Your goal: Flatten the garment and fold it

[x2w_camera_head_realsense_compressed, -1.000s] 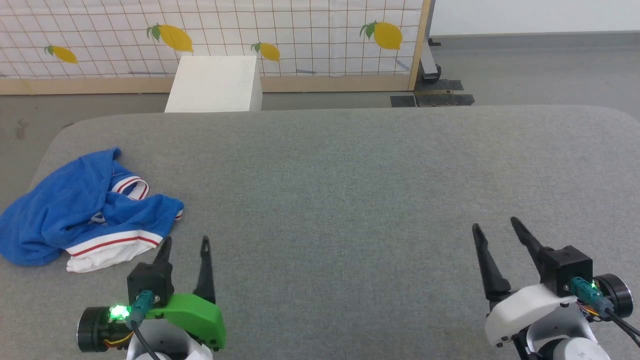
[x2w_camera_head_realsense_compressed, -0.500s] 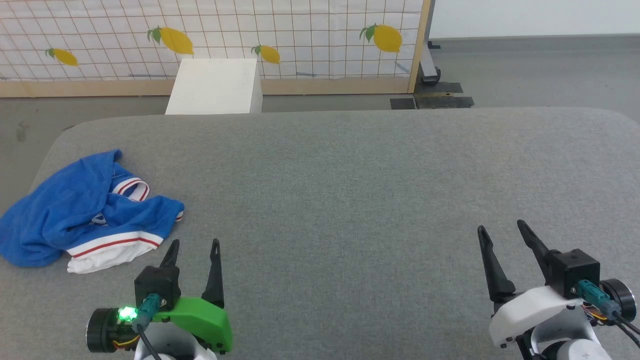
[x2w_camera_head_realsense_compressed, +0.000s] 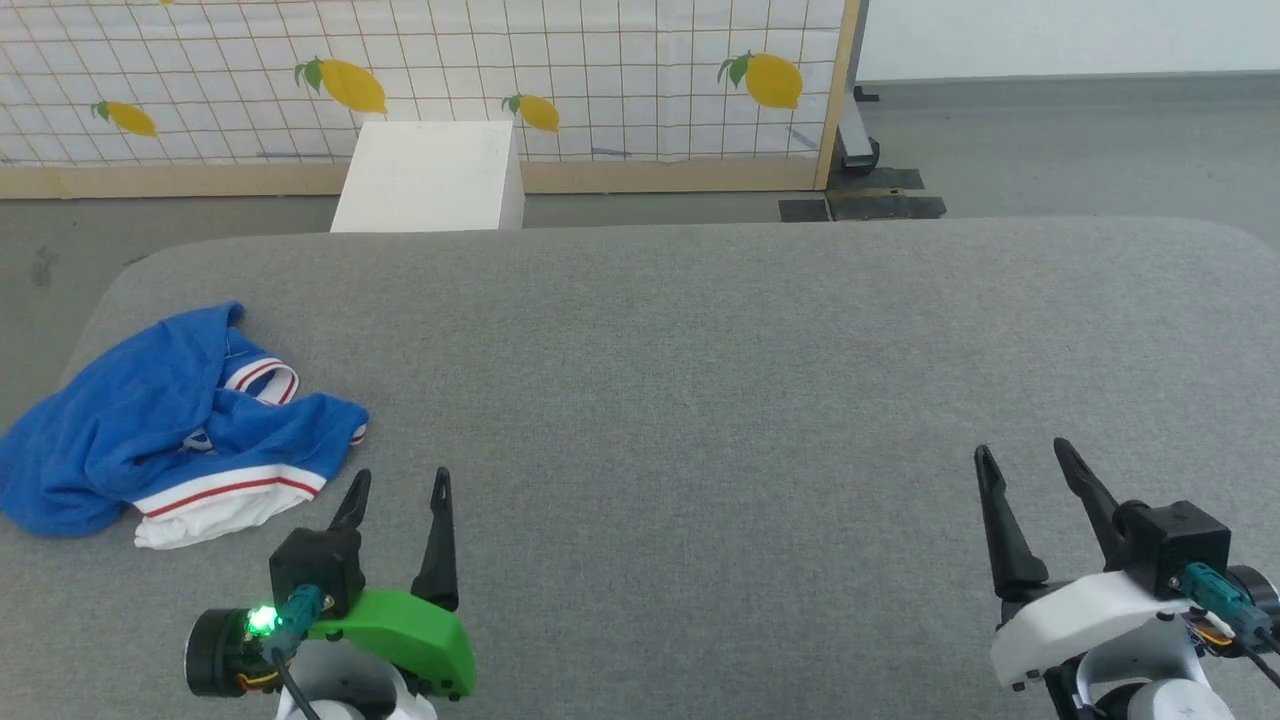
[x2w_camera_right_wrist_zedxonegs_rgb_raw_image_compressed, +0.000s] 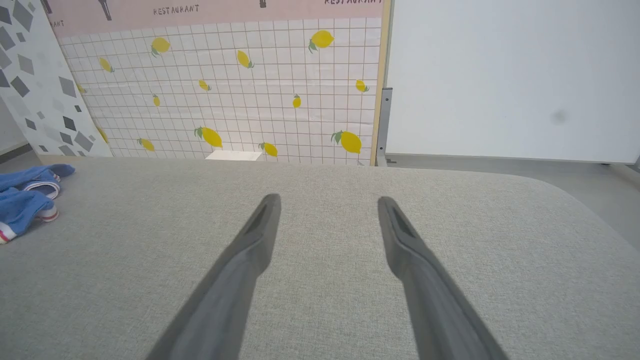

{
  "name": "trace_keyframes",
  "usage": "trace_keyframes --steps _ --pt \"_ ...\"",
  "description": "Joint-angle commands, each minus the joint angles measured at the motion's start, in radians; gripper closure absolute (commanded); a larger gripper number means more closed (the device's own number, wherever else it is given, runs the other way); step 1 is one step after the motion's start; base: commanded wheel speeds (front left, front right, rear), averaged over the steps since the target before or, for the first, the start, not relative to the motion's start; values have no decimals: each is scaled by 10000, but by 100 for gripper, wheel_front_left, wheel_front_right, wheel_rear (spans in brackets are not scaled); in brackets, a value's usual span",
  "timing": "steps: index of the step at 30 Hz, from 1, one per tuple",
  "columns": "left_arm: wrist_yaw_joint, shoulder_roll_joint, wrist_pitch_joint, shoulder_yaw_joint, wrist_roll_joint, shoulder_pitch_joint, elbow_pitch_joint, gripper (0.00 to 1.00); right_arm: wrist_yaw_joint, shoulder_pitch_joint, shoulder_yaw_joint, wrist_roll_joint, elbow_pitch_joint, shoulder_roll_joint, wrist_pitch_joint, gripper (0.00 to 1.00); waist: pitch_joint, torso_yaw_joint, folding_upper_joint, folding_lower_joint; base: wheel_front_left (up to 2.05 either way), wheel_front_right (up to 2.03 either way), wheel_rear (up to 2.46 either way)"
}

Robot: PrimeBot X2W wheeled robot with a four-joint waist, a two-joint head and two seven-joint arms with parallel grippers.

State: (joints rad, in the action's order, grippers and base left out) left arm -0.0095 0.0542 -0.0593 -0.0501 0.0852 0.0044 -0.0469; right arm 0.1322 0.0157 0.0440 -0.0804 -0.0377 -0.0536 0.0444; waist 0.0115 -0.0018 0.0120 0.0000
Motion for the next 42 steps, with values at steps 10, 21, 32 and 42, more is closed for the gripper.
trace_keyframes --steps 10,21,32,42 --pt "-139 -15 -385 -217 217 -348 -262 0 -6 43 293 -258 177 13 9 0 46 72 -45 0 0 0 0" --pt "-177 -18 -609 -251 332 -507 -525 0 -7 152 380 -319 446 15 -163 0 24 498 -55 0 0 0 0" --pt "-204 -22 -841 79 478 -664 -710 0 -8 89 272 -225 753 19 -333 0 -171 1466 -66 0 0 0 0" --pt "-231 -25 -1046 489 602 -694 -902 0 -9 106 94 123 1017 21 -560 0 -256 2595 -75 0 0 0 0"
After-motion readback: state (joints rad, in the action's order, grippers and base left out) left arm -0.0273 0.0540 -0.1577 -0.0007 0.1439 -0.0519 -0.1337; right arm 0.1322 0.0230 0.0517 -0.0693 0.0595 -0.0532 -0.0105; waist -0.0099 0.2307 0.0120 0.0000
